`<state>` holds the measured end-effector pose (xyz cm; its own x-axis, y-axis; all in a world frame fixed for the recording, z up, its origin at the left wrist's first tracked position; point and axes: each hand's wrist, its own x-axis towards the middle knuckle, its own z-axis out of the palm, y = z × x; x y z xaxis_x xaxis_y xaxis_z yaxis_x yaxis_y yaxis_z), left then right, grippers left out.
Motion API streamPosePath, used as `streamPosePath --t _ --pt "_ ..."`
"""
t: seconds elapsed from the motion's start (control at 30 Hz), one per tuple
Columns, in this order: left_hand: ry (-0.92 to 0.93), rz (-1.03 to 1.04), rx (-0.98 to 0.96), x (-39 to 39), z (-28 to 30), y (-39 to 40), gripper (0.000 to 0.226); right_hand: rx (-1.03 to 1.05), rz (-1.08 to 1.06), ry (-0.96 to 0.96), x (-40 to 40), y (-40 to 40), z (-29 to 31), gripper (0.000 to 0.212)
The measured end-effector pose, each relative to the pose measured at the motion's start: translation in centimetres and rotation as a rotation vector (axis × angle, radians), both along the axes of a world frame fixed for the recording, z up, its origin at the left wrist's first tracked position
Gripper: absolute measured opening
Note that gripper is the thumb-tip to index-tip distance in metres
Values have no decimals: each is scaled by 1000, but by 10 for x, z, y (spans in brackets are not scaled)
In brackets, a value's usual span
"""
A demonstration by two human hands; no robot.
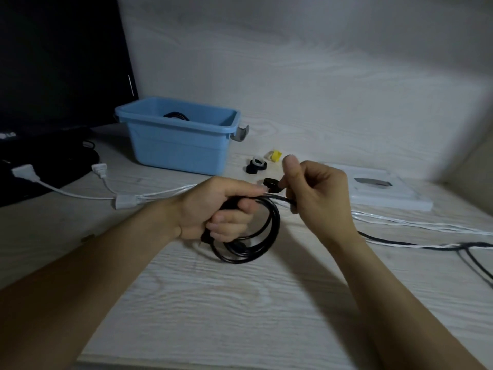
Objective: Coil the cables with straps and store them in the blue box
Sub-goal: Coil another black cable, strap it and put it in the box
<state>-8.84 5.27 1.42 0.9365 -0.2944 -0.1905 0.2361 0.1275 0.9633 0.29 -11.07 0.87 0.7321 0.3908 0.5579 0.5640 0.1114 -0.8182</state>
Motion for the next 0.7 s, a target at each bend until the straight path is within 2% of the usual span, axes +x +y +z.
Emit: streamPosePath --t 0.07,0.17,0.23,0.33,0.43,0.57,0.7 --pt "-5 82 -68 2 1 0 39 -26 63 9 2 -3 0 43" --pt "-80 270 -32 3 1 -6 46 -232 178 -50 6 -2 -8 24" --pt "-124 316 -8 2 0 -9 52 -319 250 -20 6 1 -15 35" --pt "-129 292 -56 2 0 -7 59 -274 343 111 1 6 -19 41" --pt "-81 227 -197 4 1 0 59 -210 357 160 -5 9 -18 42" --pt "-98 176 -272 5 4 1 41 -109 274 204 -6 13 -18 35" --pt "-107 149 -254 6 3 -5 39 -31 202 221 -8 17 -19 32"
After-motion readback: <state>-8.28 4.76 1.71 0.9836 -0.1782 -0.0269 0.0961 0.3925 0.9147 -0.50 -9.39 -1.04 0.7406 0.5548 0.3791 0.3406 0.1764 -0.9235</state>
